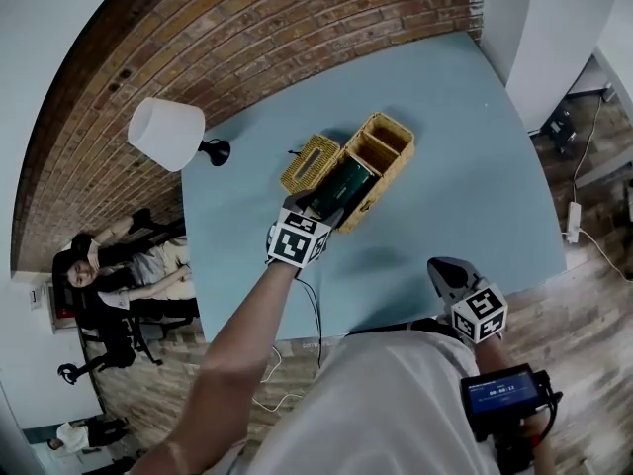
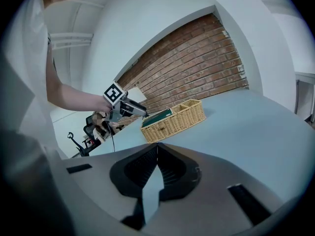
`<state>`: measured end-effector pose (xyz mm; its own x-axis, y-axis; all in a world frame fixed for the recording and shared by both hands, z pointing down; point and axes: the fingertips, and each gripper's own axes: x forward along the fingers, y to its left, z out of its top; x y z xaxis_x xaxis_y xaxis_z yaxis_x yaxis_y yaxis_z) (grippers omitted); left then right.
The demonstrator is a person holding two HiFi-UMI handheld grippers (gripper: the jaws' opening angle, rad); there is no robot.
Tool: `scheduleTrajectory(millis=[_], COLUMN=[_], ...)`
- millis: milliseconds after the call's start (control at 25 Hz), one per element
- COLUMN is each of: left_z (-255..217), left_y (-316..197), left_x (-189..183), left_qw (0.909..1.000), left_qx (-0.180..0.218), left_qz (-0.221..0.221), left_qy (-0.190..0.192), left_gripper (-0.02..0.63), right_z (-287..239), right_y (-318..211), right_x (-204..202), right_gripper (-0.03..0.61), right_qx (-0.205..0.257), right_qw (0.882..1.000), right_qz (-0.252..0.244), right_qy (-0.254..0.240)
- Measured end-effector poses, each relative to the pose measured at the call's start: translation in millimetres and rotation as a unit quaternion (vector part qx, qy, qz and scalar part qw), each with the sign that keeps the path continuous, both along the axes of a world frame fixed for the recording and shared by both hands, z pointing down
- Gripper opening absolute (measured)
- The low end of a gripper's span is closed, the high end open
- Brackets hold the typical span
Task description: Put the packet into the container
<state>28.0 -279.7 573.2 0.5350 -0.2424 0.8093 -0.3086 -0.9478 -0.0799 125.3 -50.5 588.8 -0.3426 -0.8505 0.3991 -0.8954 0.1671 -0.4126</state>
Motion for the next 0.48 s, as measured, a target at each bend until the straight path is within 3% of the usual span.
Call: scheduleTrajectory(millis=[240,400,480], left_z=[-11.3,-22.9,-32.4], left_y=[28.6,43.4,48.9], left_x=[-28.4,-50.4,-61.7], left_qw=[0.9981,0.9925,0.9881], left_qx=[0.004,0.016,0.023], left_qz=[-0.045,-0.088,-0.108], left_qy=[0.043,0.084,0.107], left_gripper=[0.171,0.042,0.017], right_z=[-13.3,-26.0,-35.1], right_y=[-19.8,-33.5,-38.8], right_x=[-13.9,-26.2,-31.7], right_gripper=[0.009,0.011,0.009], right_qx=[0.020,0.041,0.054], right_qw=[0.999,0.997,0.995], right_qz=[-0.036,-0.064,-0.077], right_qy=[0.013,0.025,0.029])
